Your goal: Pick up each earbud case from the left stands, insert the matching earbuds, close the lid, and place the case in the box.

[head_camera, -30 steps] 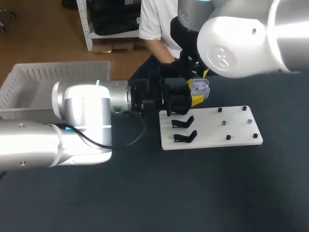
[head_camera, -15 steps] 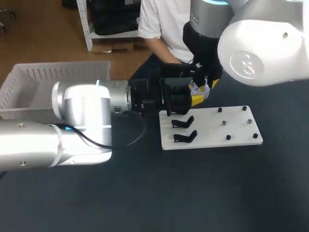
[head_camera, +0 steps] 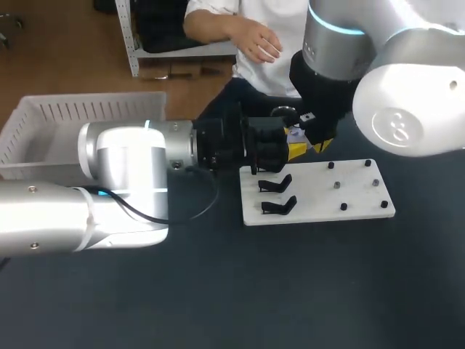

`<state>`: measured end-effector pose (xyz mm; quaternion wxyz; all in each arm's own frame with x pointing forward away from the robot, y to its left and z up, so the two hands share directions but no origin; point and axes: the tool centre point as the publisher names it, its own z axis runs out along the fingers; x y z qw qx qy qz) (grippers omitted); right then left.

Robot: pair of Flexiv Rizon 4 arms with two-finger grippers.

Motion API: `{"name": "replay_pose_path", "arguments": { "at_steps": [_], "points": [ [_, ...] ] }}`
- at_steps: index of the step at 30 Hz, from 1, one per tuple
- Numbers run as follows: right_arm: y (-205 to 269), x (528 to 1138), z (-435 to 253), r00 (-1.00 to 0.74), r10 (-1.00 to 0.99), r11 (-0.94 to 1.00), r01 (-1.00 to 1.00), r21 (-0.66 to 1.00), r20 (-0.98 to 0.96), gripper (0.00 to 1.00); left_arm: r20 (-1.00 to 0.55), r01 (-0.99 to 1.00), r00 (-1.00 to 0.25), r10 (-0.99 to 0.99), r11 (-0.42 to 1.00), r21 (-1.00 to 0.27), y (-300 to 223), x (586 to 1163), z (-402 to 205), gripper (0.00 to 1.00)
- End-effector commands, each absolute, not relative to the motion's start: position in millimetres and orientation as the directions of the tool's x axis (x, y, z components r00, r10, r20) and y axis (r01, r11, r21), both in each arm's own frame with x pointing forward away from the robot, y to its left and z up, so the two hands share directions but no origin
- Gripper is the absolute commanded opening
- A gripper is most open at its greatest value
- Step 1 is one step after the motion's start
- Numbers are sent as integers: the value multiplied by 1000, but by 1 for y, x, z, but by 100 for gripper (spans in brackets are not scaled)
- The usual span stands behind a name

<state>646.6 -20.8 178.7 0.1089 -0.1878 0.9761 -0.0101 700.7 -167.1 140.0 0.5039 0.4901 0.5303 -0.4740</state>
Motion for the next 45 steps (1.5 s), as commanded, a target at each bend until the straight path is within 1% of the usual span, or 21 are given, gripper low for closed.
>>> {"name": "replay_pose_path", "arguments": {
  "at_steps": [1, 45],
  "points": [
    [-18, 654, 175, -906, -369, 929, -364, -63, -206, 0, -999, 997, -7, 37, 76, -5, -167, 699, 139, 0],
    [-8, 673, 179, -894, -392, 920, -386, -67, -217, 0, -999, 997, -7, 37, 76, -5, -167, 699, 139, 0]
  ]
}}
